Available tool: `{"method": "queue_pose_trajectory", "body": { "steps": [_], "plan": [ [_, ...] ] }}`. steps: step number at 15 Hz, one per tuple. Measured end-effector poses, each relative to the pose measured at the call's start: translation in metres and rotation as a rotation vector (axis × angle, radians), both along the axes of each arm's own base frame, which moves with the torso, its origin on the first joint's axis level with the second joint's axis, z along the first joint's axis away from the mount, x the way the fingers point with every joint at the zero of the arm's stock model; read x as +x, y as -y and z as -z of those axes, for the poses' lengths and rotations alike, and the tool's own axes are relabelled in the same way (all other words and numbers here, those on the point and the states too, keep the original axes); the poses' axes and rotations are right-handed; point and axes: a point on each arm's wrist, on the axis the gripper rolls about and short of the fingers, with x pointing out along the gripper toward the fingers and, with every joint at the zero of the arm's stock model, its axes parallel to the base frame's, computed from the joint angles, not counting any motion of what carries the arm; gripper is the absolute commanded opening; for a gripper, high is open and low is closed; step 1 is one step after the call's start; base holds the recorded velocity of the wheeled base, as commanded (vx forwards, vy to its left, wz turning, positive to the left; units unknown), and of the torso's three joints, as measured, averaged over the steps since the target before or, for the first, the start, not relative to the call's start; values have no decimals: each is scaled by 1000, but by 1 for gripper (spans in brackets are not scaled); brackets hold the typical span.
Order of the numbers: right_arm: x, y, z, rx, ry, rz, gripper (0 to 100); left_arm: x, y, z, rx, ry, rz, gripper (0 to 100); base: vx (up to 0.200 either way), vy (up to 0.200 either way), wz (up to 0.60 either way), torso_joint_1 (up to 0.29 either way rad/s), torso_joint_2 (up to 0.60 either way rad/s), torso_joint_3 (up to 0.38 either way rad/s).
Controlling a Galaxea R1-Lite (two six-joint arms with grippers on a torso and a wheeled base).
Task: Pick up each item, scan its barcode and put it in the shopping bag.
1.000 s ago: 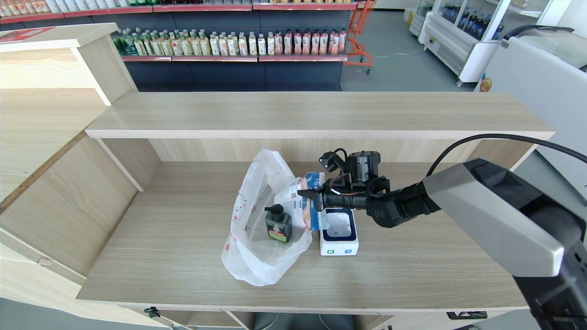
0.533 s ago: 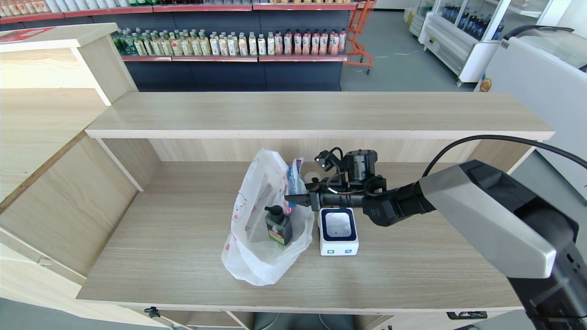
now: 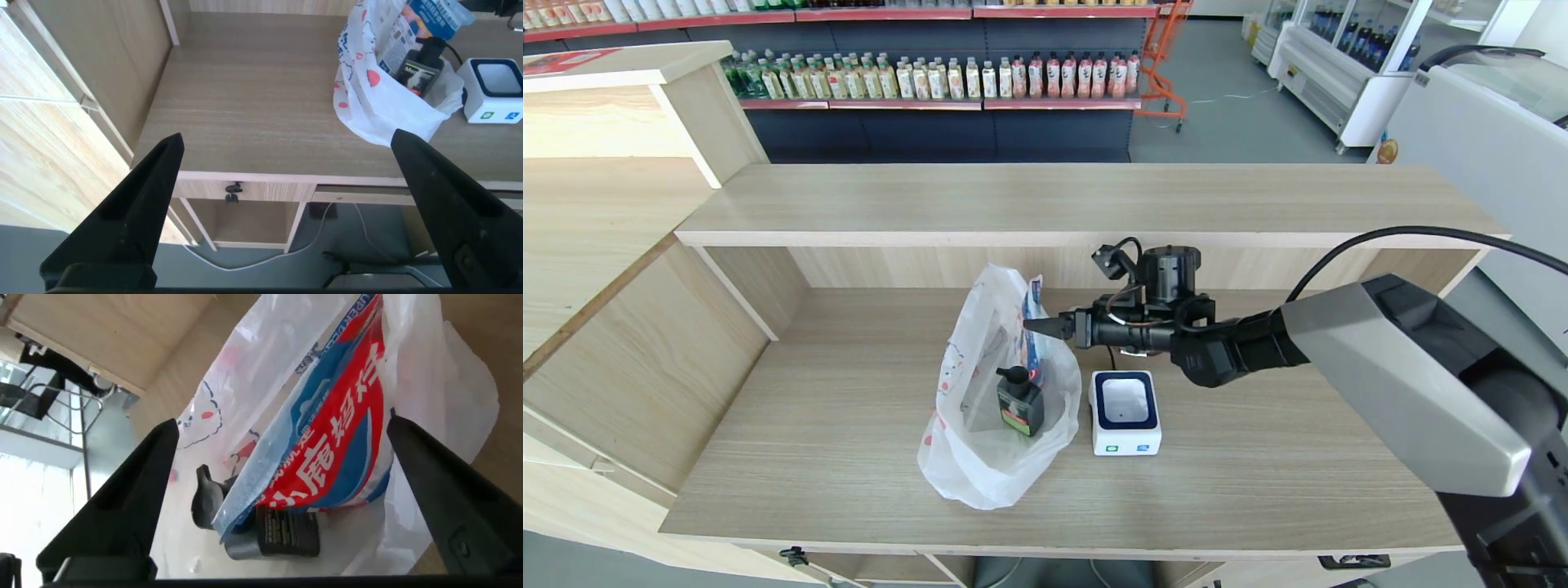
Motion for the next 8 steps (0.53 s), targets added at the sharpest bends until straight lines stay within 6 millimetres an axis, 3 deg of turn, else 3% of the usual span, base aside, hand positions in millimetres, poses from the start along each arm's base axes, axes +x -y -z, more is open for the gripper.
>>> {"method": "queue_pose_trajectory", "body": {
  "steps": [4,8],
  "plan": [
    [-36,41,6,-61,-135,47,100,0,0,0,0,0,0,100,0,0,0,0,0,0],
    [-94,114,-38,-71,-171,167,100,0,0,0,0,0,0,100,0,0,0,0,0,0]
  ]
}}
